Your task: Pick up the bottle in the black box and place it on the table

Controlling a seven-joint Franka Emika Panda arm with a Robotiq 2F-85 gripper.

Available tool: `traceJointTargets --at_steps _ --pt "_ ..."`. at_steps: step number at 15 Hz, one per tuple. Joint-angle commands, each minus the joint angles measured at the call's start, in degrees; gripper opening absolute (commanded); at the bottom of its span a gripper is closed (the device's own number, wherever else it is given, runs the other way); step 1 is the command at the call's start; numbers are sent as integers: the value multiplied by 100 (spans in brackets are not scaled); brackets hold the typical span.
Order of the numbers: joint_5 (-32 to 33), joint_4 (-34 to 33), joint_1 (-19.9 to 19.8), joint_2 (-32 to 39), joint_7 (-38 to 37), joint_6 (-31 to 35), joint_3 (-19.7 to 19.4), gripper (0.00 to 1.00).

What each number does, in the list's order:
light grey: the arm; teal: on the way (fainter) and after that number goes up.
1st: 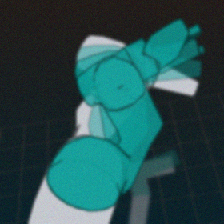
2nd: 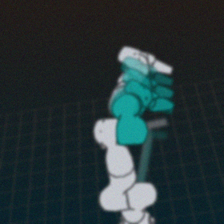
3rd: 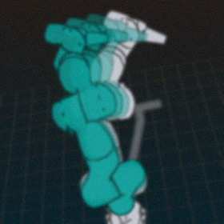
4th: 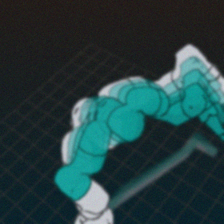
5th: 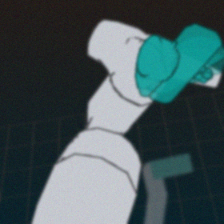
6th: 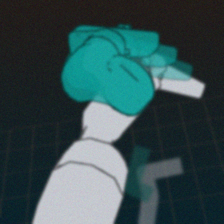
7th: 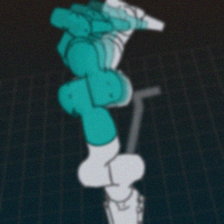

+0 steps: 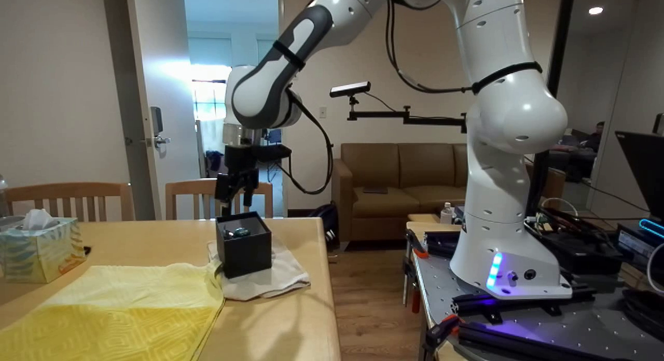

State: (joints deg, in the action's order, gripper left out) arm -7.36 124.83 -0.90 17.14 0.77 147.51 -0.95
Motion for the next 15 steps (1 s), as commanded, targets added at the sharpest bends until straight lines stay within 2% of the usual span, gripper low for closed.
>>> traceJointTargets --at_steps 1,3,11,15 --pt "-127 -12 -61 35 58 -201 119 100" --pt "-325 -26 -90 50 191 -455 234 100" --pt "1081 -476 383 322 -1372 -827 -337 100" --pt "939 -722 297 636 -1269 -1104 -282 100"
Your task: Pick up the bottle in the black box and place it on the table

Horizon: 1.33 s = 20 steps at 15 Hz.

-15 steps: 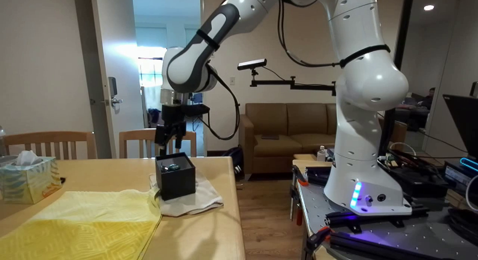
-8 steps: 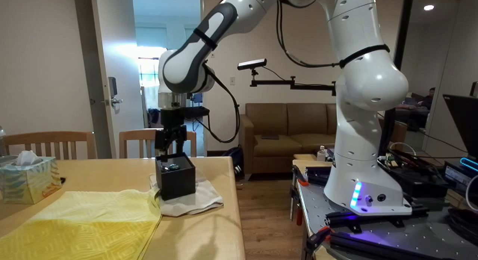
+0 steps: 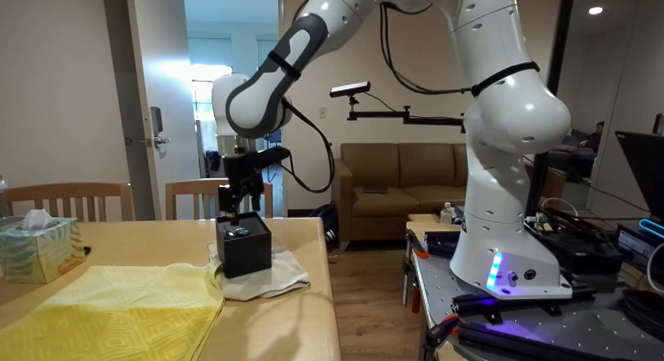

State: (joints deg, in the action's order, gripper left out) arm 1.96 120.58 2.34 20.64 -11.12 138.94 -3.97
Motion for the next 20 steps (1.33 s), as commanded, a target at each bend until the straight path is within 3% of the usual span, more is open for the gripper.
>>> traceJointTargets --at_steps 1,11,12,15,20 --pt "-73 -350 -66 385 1 -217 53 100" --pt "-358 -739 -330 634 262 -537 104 100" --pt "-435 -757 -383 651 346 -595 134 94" --pt "-677 -799 -489 770 502 -606 203 100" --pt "-969 -944 -594 1027 716 -717 316 100"
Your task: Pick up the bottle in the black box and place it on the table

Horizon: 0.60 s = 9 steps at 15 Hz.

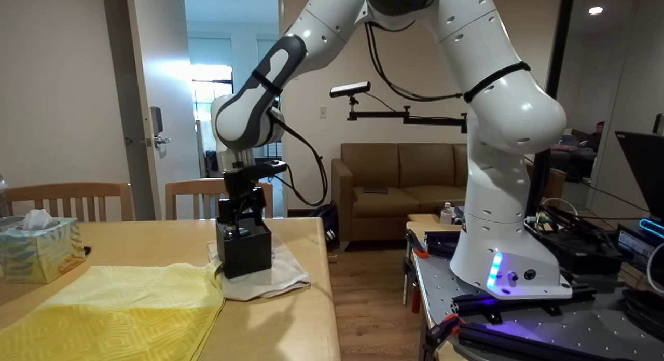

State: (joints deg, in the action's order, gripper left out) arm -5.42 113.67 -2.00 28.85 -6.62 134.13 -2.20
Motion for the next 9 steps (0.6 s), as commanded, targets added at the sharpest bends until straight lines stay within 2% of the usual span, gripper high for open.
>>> traceJointTargets --at_steps 1,2,3,8,9 --pt "-262 -285 -170 236 284 -277 152 100" --pt "-288 -321 -168 248 284 -334 148 75" --pt "-304 -336 -168 229 294 -379 146 74" --pt "-304 -474 -134 179 257 -621 125 41" --pt "-313 -493 -135 176 253 -631 128 84"
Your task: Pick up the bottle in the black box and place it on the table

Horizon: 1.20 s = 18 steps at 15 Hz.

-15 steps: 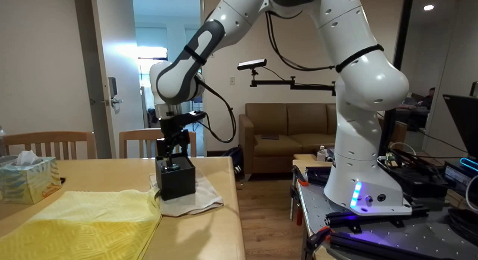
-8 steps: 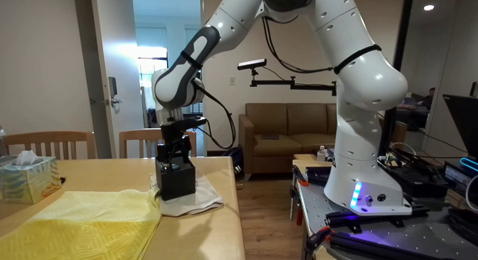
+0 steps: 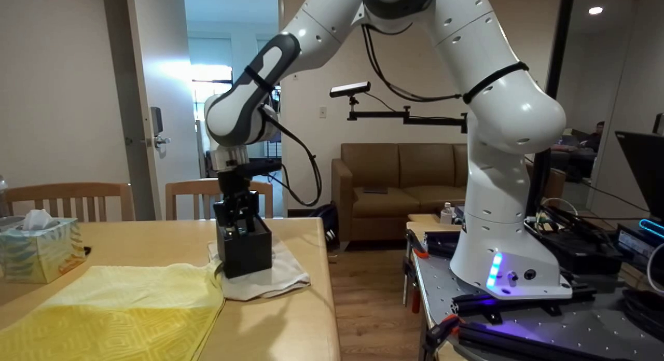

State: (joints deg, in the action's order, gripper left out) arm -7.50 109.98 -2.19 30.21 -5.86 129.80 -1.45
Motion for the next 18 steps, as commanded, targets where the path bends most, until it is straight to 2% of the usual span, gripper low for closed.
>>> traceJointTargets --at_steps 1,2,5,6,13,18 --pt "-95 -150 -113 36 170 -240 47 81" --pt "-97 -167 -116 44 173 -267 45 81" --pt "-110 -162 -142 41 192 -294 41 97" --pt "-120 -151 -154 39 200 -277 44 99" --pt "-248 -144 -226 25 35 -184 6 100" --pt "-668 -129 -326 50 -58 -62 21 100"
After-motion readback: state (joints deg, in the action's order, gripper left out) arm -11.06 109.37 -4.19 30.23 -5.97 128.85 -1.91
